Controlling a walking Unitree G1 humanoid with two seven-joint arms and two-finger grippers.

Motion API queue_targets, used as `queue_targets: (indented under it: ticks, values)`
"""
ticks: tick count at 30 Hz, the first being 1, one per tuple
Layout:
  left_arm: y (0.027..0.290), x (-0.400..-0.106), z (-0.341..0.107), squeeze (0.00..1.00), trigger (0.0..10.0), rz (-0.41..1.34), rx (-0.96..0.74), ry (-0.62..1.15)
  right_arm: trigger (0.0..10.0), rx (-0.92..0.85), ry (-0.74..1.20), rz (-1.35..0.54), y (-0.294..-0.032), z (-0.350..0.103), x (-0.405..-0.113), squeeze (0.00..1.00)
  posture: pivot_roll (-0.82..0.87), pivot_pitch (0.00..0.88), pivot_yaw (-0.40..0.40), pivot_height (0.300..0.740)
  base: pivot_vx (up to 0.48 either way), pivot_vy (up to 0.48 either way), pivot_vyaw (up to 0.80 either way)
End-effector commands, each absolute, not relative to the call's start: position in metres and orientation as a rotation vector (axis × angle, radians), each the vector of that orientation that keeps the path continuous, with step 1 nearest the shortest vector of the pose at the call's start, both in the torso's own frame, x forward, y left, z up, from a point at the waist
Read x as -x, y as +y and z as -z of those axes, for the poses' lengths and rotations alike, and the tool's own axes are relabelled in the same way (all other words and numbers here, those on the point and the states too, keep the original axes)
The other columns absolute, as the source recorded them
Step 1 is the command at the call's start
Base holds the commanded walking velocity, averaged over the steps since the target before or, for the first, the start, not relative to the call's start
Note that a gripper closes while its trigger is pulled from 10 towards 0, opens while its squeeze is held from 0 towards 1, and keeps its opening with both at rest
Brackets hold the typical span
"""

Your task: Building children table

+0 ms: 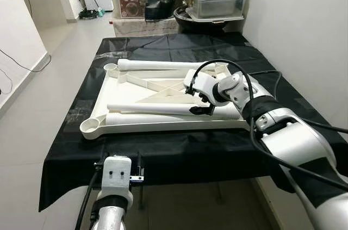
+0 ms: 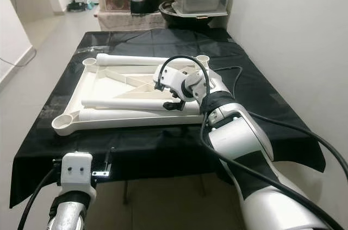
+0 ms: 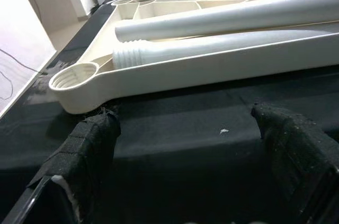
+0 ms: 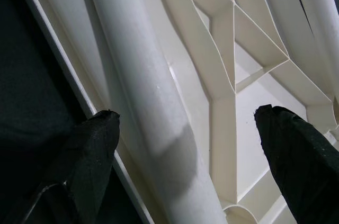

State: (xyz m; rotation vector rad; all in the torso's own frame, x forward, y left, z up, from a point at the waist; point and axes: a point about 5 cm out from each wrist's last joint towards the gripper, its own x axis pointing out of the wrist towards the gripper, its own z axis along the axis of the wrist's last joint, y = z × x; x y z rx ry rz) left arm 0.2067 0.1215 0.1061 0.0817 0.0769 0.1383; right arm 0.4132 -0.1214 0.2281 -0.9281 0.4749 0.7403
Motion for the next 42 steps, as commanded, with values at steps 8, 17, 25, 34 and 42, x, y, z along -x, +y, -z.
queue_targets:
  ticks: [8, 17, 25, 34, 42]
  values:
    - [0.109, -0.198, -0.116, 0.00, 10.0, -0.149, -0.002, 0.071, 10.0, 0.960, 0.475, -0.752, -0.118, -0.231, -0.413, 0.00, 0.00, 0.000, -0.048, 0.740, 0.000, 0.000, 0.00]
    - [0.095, -0.186, -0.126, 0.00, 10.0, -0.125, 0.055, 0.078, 10.0, 1.010, 0.520, -0.769, -0.120, -0.229, -0.412, 0.00, -0.01, 0.090, -0.059, 0.740, 0.000, 0.000, 0.00]
    - [0.088, -0.178, -0.127, 0.00, 10.0, -0.116, 0.073, 0.106, 10.0, 1.041, 0.519, -0.771, -0.113, -0.233, -0.412, 0.00, -0.02, 0.128, -0.074, 0.740, 0.000, 0.000, 0.00]
    - [0.084, -0.167, -0.127, 0.00, 10.0, -0.131, 0.089, 0.138, 10.0, 1.052, 0.519, -0.809, -0.099, -0.230, -0.411, 0.00, -0.01, 0.161, -0.091, 0.740, 0.000, 0.000, 0.00]
    - [0.081, -0.161, -0.126, 0.00, 10.0, -0.144, 0.100, 0.161, 4.2, 1.069, 0.546, -0.865, -0.091, -0.223, -0.407, 0.00, -0.01, 0.174, -0.099, 0.740, 0.000, 0.000, 0.00]
